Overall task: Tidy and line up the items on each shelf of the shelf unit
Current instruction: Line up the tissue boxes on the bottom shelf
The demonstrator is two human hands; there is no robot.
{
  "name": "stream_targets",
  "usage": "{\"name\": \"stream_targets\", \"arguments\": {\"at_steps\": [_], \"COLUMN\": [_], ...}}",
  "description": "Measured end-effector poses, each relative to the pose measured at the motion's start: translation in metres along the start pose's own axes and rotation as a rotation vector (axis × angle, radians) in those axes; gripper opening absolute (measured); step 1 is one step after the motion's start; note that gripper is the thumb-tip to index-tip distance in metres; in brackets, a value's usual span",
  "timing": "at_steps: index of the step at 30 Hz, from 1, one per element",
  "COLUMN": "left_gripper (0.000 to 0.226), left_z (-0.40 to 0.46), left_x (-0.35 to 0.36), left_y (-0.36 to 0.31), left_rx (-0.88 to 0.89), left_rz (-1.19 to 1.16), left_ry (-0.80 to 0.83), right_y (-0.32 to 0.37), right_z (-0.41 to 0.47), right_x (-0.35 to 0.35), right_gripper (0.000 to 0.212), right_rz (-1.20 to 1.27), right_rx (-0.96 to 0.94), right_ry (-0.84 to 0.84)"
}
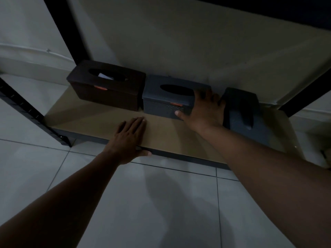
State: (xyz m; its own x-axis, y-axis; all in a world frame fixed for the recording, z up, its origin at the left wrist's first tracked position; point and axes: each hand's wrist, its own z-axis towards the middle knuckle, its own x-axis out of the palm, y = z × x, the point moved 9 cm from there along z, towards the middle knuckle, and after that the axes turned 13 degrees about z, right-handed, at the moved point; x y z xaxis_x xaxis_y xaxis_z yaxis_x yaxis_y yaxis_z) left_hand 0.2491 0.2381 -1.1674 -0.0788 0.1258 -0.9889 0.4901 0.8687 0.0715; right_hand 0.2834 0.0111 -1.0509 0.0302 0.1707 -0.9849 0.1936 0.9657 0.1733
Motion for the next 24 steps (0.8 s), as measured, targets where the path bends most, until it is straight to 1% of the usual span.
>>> {"name": "stream_targets", "arguments": {"at_steps": [2,5,7,8,10,12,15,17,18,20,24], "left_gripper": [0.120,0.115,0.108,0.106,0.102,0.097,0.097,0.100,0.101,0.101,0.104], "left_z": [-0.001,-0.004,-0.002,0.002,0.013,0.025,0.037,0.039,0.040,0.040,0.042], "left_x": [0.000,-0.005,-0.011,-0.013,-0.018,-0.022,-0.023,-0.021,-0.020,-0.019,-0.018], "left_y": [0.000,-0.018,-0.047,-0.065,-0.098,-0.125,-0.147,-0.149,-0.148,-0.148,-0.147], "left_rx": [-0.011,0.008,0.095,0.149,0.225,0.269,0.282,0.264,0.259,0.264,0.251], "left_rz": [-0.004,0.002,0.014,0.016,0.020,0.041,0.078,0.085,0.088,0.102,0.130], "left_ry": [0.015,-0.005,-0.040,-0.047,-0.059,-0.073,-0.096,-0.098,-0.101,-0.105,-0.099], "right_y": [-0.001,-0.017,-0.042,-0.057,-0.092,-0.131,-0.170,-0.183,-0.189,-0.195,-0.184], "right_z": [-0.011,-0.027,-0.036,-0.041,-0.048,-0.053,-0.063,-0.073,-0.076,-0.074,-0.065], "right_x": [-0.010,-0.031,-0.051,-0.062,-0.075,-0.074,-0.056,-0.045,-0.042,-0.044,-0.052], "right_gripper": [0.090,0.059,0.042,0.039,0.042,0.048,0.062,0.087,0.097,0.099,0.093], "right_rz": [0.025,0.064,0.115,0.128,0.125,0.135,0.160,0.091,0.001,-0.119,-0.142], "right_rx": [-0.075,-0.148,-0.141,-0.138,-0.134,-0.129,-0.170,-0.170,-0.174,-0.222,-0.331], "right_ry": [-0.045,-0.119,-0.162,-0.184,-0.166,-0.072,0.193,0.407,0.469,0.454,0.327]}}
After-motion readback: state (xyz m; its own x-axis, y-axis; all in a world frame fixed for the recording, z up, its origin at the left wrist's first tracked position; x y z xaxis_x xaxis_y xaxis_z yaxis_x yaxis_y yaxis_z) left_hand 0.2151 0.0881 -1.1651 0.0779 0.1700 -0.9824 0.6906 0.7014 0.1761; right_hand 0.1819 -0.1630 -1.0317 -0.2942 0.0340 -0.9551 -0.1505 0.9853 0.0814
